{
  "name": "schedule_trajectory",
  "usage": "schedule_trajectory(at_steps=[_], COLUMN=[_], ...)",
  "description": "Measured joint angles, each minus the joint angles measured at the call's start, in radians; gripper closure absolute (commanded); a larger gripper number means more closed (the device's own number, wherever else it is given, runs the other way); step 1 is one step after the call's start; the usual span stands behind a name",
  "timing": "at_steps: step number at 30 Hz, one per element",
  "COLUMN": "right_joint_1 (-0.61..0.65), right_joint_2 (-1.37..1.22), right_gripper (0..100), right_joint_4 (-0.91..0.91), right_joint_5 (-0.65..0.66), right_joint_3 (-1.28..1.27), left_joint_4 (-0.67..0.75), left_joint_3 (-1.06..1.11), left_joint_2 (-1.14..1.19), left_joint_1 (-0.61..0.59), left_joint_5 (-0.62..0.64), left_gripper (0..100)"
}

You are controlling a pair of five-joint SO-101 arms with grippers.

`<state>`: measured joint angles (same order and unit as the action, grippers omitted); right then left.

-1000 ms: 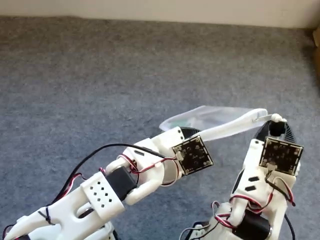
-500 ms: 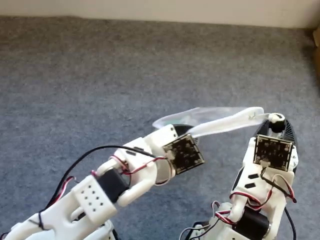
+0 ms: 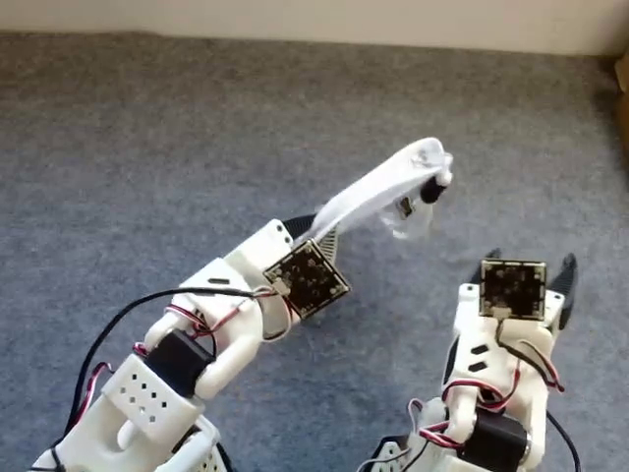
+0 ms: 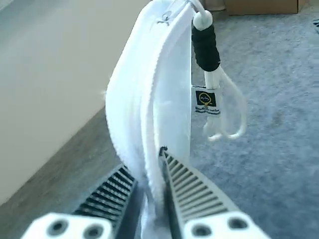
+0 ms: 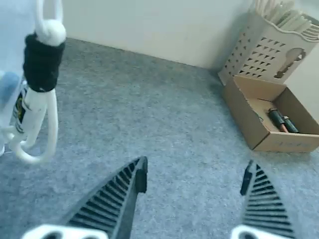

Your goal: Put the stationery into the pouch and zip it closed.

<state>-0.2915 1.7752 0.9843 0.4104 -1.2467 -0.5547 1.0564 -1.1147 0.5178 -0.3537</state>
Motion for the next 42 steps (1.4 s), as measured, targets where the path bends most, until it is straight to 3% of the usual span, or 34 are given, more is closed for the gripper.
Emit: schedule_trajectory(at_steps=[13, 18, 24, 30, 36, 42], right_joint_1=[0.167, 0.175, 0.178, 0.178, 0.178, 0.178], right_joint_2=[0.000, 0.000, 0.000, 0.000, 0.000, 0.000], right_gripper=[72.1, 72.1, 72.1, 73.7, 84.1, 85.3], right_joint_4=[0.087, 0.135, 0.146, 0.204, 0.216, 0.221], right_joint_5=[0.000, 0.000, 0.000, 0.000, 0.000, 0.000], right_joint_3=[0.000, 0.000, -0.005, -0.006, -0.006, -0.006], left_joint_4=[-0.005, -0.100, -0.192, -0.241, -0.344, -0.445], left_joint_3=[-0.055, -0.057, -0.058, -0.071, -0.089, -0.095], left_joint_2=[0.000, 0.000, -0.011, -0.069, -0.259, -0.470], left_joint_1=[-0.229, -0.209, -0.133, -0.127, -0.110, -0.101], left_joint_5=[-0.052, -0.094, -0.095, 0.041, 0.060, 0.063], left_gripper=[100, 99, 84, 83, 83, 84])
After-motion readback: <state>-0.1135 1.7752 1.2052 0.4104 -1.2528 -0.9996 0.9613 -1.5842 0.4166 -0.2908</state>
